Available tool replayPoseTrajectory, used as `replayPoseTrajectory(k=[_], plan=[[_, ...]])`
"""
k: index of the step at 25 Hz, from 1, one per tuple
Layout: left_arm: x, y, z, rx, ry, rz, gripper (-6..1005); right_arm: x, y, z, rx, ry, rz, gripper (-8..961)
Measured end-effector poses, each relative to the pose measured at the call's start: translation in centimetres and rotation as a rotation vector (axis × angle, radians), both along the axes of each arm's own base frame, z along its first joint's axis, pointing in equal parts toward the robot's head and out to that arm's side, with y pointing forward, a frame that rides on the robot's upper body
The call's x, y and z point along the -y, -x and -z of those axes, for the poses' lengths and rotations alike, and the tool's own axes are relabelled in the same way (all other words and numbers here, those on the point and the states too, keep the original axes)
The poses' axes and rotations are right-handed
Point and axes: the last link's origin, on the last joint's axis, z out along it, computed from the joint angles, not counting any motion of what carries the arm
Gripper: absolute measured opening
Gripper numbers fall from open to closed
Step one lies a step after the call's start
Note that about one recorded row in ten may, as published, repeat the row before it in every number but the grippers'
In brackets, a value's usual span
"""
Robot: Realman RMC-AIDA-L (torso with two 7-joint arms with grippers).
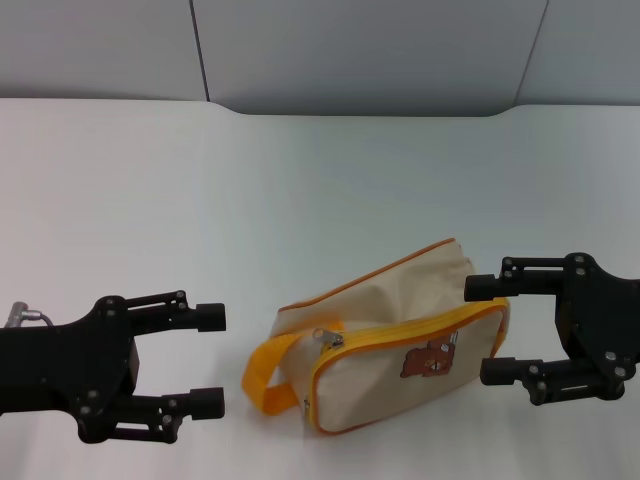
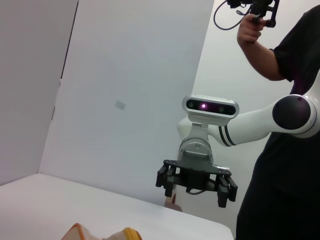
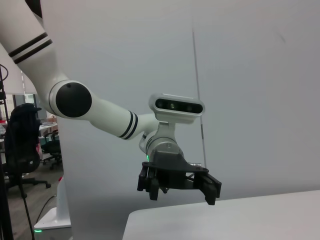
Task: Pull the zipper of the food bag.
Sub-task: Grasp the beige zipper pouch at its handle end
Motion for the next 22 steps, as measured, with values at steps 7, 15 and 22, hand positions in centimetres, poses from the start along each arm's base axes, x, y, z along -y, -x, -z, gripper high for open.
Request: replayPoseTrajectory(k=[7,15,22], plan=[[0.0,0.0,0.0,0.001,-0.002,-0.002,818,0.1,-0.1,0.0,0.001,-0.001,0.004,728],[0.1,0.0,0.2,0.001,-0.001,0.002,817,0.1,-0.2,-0.1,0.004,-0.005,0.002,729],[-0.1,0.1,2.5,-0.030,-0.004,-0.045,817,0.0,-0.3,-0.2,0.004,-0.015,0.009,728]])
